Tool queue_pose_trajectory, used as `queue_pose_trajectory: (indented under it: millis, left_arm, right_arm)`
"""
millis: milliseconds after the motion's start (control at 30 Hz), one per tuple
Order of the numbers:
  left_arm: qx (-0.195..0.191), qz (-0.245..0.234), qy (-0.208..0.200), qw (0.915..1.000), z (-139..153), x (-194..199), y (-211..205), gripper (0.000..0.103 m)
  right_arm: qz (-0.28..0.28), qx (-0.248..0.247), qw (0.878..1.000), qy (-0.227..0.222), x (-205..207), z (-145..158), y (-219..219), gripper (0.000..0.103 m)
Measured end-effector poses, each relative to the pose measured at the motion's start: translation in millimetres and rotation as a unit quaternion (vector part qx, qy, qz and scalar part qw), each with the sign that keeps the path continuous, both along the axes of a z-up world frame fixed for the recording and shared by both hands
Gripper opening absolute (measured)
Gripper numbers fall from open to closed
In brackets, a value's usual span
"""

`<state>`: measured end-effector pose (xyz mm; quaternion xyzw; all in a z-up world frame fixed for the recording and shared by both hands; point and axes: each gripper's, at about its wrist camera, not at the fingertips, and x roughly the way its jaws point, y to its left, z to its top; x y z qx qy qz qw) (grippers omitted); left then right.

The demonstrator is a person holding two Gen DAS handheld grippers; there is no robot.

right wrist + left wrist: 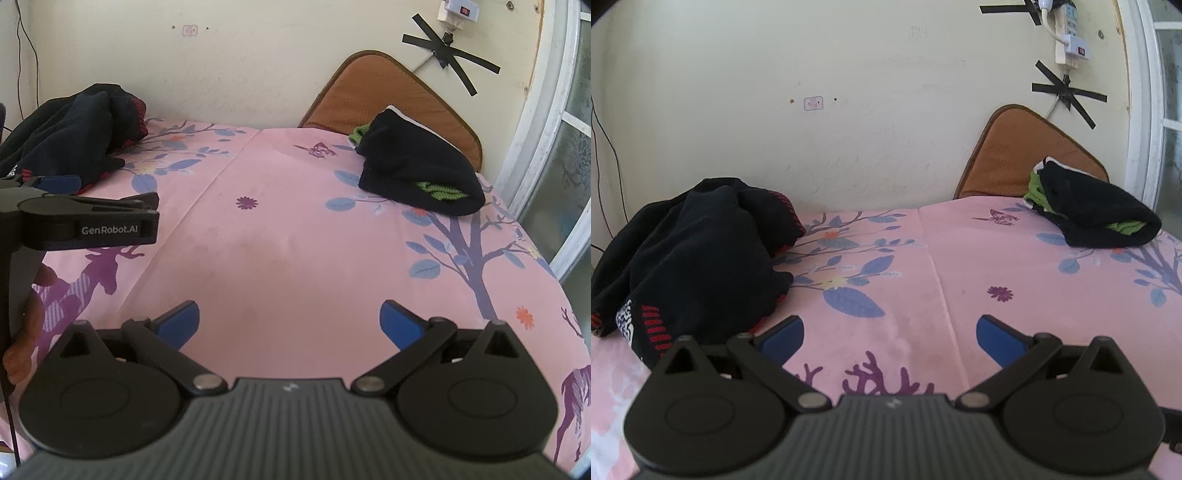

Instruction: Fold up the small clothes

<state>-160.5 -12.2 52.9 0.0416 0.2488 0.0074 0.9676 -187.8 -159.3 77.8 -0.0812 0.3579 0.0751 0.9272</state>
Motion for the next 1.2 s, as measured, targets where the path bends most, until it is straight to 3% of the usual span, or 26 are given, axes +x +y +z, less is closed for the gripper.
queue_pose_trajectory:
  millis: [633,1200]
  left_arm:
    - [0.013,-0.001,-0.015,0.9998,5,-7,-5,0.103]
    - [0.029,-0.049,-0.028,0.9980,30,-25,-34,0.103]
  right_arm:
    - [-0.010,0.009,1.000,0.013,5,-1,-12,0.103]
    - [-0.085,0.028,0.996,0.014,6,16,-76,0.103]
